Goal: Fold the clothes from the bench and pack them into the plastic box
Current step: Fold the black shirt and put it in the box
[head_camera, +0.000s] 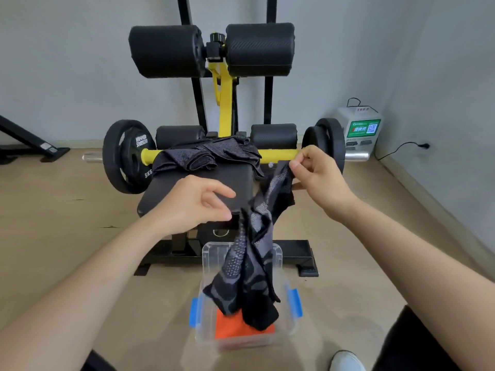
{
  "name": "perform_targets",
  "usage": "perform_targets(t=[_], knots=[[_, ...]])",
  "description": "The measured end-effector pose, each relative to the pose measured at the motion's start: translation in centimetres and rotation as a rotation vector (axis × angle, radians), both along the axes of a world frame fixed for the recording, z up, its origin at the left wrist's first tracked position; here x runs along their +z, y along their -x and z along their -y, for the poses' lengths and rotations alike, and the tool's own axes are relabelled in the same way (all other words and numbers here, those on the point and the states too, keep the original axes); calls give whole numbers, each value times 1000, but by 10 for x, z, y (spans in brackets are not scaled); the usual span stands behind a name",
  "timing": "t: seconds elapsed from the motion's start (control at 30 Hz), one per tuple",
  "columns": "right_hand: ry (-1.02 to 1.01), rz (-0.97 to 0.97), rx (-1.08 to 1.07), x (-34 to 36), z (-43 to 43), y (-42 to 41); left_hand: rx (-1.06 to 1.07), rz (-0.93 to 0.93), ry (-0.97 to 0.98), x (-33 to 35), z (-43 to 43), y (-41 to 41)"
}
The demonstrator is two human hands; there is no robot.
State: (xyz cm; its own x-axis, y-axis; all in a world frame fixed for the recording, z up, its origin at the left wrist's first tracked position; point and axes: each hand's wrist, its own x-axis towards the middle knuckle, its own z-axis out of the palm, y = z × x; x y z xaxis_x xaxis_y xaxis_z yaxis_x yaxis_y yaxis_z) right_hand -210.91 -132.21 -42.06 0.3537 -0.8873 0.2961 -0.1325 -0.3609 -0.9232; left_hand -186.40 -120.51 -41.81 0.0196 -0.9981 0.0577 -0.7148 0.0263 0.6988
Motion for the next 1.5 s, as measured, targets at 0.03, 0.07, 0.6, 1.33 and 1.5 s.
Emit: perform_targets(t=[0.03,0.07,0.6,1.33,1.5], knots=[[1,14,-40,1,3,4,5,12,18,1,-1,-2],[4,15,-63,1,5,6,21,16,47,1,-2,-4],[93,36,242,10,-23,-2,3,-343,173,-24,11,75],[-107,-266,275,-58,-26,-17,357,-921,175,11,9,29],[-122,-186,242,-40,-10,-7,395,-877,144,8,7,9]])
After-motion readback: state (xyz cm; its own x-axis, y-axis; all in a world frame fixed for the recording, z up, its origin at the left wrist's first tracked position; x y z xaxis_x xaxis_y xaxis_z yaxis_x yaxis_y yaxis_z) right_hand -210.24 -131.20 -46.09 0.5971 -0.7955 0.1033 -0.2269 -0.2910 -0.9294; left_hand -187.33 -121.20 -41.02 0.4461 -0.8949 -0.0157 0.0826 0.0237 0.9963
